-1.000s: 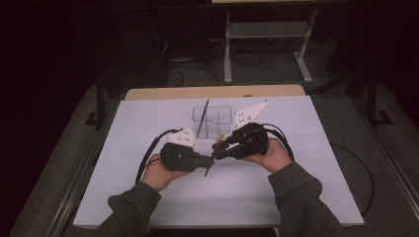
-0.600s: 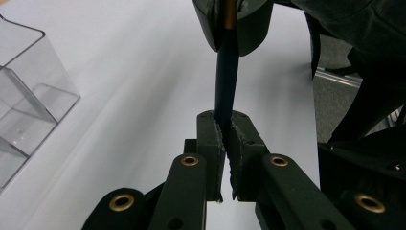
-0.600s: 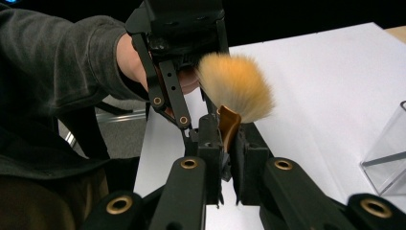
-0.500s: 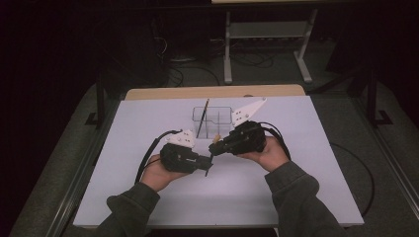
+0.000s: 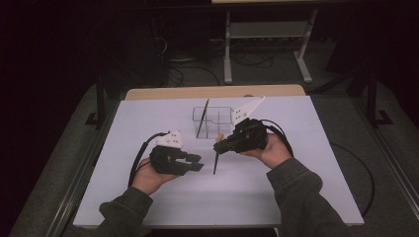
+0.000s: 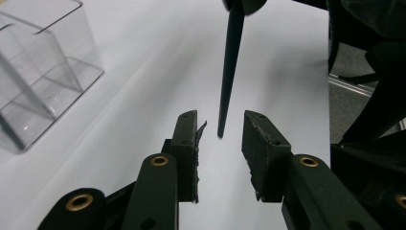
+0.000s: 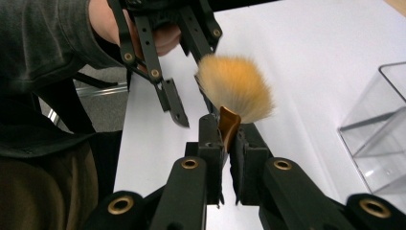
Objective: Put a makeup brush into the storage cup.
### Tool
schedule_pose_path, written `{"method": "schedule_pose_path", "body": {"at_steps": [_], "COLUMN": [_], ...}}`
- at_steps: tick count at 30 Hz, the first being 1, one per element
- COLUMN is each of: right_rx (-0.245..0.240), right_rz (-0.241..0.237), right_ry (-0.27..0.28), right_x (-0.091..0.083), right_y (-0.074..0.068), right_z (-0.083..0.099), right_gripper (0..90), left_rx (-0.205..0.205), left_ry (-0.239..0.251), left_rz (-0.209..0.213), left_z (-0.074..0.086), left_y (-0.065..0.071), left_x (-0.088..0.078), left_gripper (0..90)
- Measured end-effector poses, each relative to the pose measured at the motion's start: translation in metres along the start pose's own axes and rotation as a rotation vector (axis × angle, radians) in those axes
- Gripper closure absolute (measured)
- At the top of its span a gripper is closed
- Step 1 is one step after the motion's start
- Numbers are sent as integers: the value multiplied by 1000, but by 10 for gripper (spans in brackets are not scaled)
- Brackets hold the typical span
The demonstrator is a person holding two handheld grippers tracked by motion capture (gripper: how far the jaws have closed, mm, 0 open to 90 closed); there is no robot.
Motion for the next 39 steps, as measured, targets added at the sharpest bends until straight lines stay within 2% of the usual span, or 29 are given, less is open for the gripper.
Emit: {"method": "schedule_pose_path", "body": {"at_steps": [5,9,13,20,35,39], "right_rx": [9,30,28,44,55,39], "right_rz": [8,13,22,38,61,76], "right_ry": [-17,-26,-26,-31,-75,-85], "right_x": [-2,-6,-8,-15,-22,-24], "right_y": [6,9,13,18,35,42], "right_z": [3,3,3,3,2,-1], "right_gripper": [829,829,829,829,829,829], "left_rx": [-5,-32,-49,-73,-107,-112], "left_ry": [16,33,54,64,52,39], "left_rz": [-25,-42,-67,-114,-170,-187], "left_z": [5,11,17,30,57,64], "left_y": [-5,-8,-11,-17,-22,-23], "left_x": [-6,-12,-19,-30,-41,-42], "left_gripper": [632,616,609,595,548,542]}}
Point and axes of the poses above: each handheld gripper's, and its own axes: x roughly forward along the jaws, z roughly out of its underside, y roughly to its right, the point moved 9 cm from there along x, roughly forward along the jaws
